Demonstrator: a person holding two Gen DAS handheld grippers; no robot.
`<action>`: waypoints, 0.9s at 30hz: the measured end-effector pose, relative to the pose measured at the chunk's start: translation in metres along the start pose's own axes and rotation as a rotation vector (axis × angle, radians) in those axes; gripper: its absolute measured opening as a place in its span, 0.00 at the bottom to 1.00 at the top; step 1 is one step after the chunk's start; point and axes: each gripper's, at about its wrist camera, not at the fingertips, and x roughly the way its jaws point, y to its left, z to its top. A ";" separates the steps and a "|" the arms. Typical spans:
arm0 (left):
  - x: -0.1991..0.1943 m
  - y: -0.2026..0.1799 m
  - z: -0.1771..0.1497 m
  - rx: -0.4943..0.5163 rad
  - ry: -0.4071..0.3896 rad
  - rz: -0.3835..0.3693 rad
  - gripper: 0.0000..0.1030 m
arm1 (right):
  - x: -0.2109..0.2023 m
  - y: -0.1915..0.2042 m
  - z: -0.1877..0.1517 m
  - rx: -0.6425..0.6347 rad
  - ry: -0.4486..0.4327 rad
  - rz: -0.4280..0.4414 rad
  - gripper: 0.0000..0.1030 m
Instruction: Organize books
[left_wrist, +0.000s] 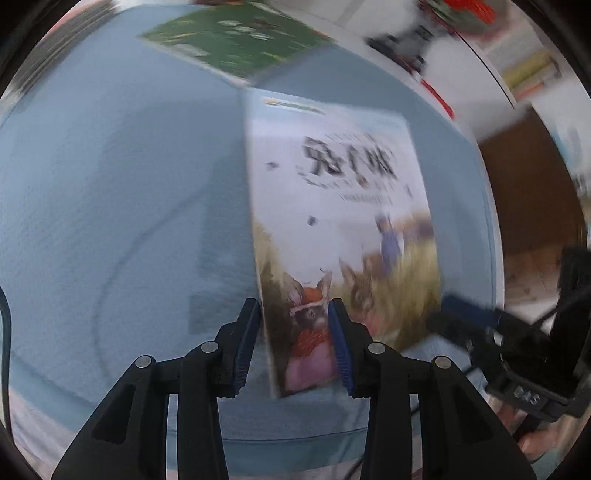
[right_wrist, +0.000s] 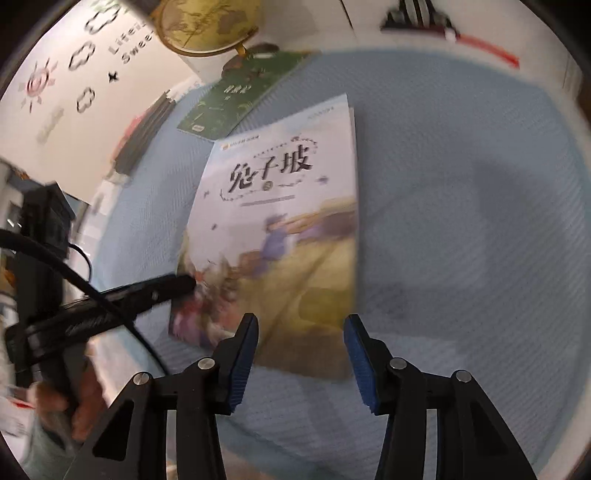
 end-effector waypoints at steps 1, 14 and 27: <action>0.004 -0.012 -0.002 0.039 -0.003 0.045 0.33 | 0.000 0.000 0.002 -0.022 -0.010 -0.068 0.45; 0.001 0.004 -0.004 -0.084 -0.018 -0.040 0.34 | 0.013 -0.019 0.025 -0.042 -0.009 -0.077 0.44; 0.022 -0.056 -0.005 0.092 0.063 -0.092 0.34 | -0.023 -0.067 -0.025 0.080 0.036 -0.152 0.45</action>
